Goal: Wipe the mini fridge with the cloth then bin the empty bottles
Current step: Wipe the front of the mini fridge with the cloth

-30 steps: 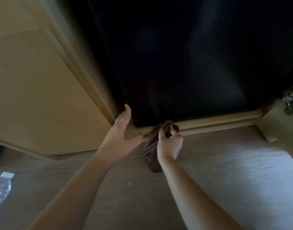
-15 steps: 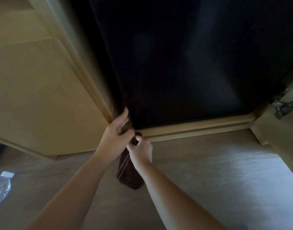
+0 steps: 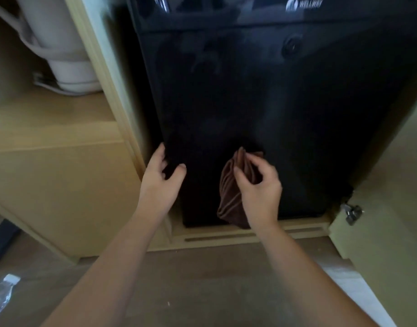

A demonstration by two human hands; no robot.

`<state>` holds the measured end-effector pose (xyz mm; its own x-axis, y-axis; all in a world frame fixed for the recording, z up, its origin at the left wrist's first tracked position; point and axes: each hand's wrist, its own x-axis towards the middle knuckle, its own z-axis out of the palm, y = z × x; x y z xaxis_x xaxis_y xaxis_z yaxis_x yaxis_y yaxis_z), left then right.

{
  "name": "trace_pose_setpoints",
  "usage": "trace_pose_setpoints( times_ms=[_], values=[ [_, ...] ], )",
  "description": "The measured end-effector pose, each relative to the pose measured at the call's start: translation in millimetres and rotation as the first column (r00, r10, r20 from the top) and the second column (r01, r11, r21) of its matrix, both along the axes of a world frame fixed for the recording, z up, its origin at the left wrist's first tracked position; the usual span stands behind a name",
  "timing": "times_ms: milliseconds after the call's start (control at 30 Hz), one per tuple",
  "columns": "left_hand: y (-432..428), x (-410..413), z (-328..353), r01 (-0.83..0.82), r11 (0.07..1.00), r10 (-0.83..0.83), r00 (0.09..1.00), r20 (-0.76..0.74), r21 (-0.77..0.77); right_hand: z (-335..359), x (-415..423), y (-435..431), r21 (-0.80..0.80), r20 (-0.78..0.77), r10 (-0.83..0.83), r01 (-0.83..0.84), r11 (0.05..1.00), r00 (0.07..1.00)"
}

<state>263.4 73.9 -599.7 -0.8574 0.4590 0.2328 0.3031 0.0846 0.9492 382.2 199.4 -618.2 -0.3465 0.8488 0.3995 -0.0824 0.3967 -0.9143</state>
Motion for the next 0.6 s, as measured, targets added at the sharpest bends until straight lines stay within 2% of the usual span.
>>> trace_pose_setpoints(
  times_ms=[100,200,333,467,533,600],
  values=[
    [0,3,30,0.001,0.998,0.005,0.995,-0.100,0.058,59,2,13,0.140,-0.115,-0.082,0.098,0.985,0.990],
    [-3,5,56,-0.017,0.995,0.033,0.986,-0.165,0.094,110,-3,24,0.212,-0.191,-0.126,0.166,0.963,0.973],
    [1,11,74,-0.038,0.992,0.056,0.987,-0.152,0.118,115,-12,18,0.365,-0.131,-0.160,0.197,0.910,0.978],
    [-1,17,77,-0.032,0.998,0.043,0.981,-0.188,0.061,89,-13,7,0.515,0.016,-0.124,0.098,0.851,0.992],
    [-3,16,81,-0.025,0.999,0.031,0.981,-0.192,0.034,93,-8,12,0.490,0.020,-0.078,0.058,0.870,0.997],
    [-5,16,86,-0.030,0.999,0.034,0.984,-0.174,0.029,111,2,25,0.381,-0.065,-0.107,0.124,0.916,0.992]
  ],
)
